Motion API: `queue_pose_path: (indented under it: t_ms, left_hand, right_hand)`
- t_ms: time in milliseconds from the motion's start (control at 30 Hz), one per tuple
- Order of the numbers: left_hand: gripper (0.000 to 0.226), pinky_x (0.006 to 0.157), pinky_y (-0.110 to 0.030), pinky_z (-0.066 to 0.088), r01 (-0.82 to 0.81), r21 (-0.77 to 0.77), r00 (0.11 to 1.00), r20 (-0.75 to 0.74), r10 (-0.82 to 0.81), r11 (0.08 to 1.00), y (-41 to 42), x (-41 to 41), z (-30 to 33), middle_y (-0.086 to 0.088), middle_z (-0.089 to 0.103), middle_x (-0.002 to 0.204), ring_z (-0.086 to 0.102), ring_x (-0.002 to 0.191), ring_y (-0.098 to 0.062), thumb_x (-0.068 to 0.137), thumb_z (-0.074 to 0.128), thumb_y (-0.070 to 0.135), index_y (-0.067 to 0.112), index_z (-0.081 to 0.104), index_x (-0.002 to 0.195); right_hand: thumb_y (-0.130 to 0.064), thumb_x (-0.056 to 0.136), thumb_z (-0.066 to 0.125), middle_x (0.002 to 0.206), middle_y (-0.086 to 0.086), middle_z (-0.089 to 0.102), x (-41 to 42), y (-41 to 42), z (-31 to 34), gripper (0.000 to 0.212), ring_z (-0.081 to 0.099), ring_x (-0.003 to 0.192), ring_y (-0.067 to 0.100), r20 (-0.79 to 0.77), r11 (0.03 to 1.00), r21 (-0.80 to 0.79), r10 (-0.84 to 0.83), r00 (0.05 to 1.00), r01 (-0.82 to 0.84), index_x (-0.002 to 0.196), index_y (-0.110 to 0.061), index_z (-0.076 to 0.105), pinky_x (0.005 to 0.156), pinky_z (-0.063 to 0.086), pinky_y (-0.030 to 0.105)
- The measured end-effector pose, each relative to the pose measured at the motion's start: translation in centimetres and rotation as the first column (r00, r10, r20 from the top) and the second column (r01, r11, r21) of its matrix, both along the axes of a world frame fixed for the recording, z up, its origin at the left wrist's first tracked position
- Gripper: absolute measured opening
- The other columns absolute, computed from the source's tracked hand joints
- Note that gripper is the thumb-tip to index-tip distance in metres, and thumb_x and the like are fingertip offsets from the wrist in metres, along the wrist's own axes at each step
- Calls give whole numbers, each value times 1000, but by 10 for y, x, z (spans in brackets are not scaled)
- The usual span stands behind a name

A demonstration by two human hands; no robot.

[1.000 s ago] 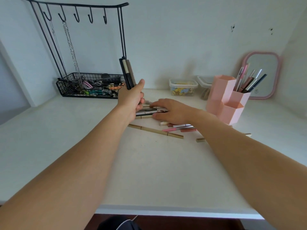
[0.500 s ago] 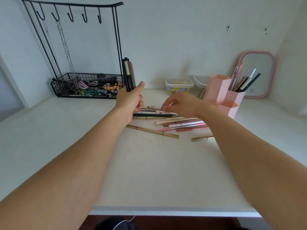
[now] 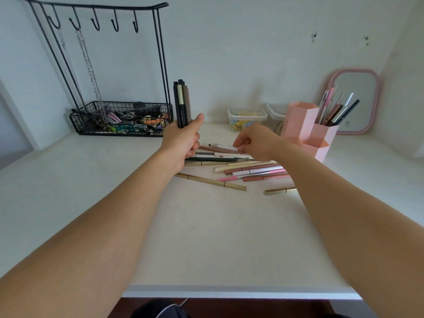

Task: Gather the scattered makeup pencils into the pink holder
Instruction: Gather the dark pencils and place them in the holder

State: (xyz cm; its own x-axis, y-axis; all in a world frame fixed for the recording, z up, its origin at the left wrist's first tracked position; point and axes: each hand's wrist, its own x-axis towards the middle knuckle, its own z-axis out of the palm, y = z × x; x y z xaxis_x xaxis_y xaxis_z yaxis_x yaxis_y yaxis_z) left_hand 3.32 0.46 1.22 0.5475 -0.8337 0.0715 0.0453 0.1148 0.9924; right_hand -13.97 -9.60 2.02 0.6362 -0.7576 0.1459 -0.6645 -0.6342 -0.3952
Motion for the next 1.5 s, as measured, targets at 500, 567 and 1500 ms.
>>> queue_pose_path:
  t_ms: [500, 567, 1500]
  left_hand:
    - [28, 39, -18, 25, 142, -138, 985, -80, -154, 980, 5, -16, 6, 8, 44, 51, 38, 46, -7, 83, 80, 39, 19, 60, 82]
    - [30, 38, -18, 25, 140, -145, 988, -46, -148, 980, 6, -17, 5, 9, 48, 47, 40, 44, -6, 82, 81, 34, 15, 58, 78]
    - [19, 40, -20, 32, -51, -95, 999, -19, 50, 994, 2, -3, 4, 5, 47, 59, 44, 48, -10, 94, 66, 25, 21, 50, 83]
  right_hand:
    - [-1, 98, 56, 98, 15, 65, 17, 39, 20, 24, 68, 86, 19, 737, 515, 636, -185, 650, -575, 120, 5, 62, 78, 57, 24]
    - [-4, 98, 57, 95, 15, 67, 19, 41, 18, 17, 69, 88, 20, 727, 519, 632, -140, 672, -575, 112, 1, 66, 80, 57, 24]
    - [-19, 82, 80, 83, -5, 72, 10, 8, -3, 12, 58, 65, 0, 242, 986, 103, -152, 958, 130, 92, -15, 80, 66, 47, 15]
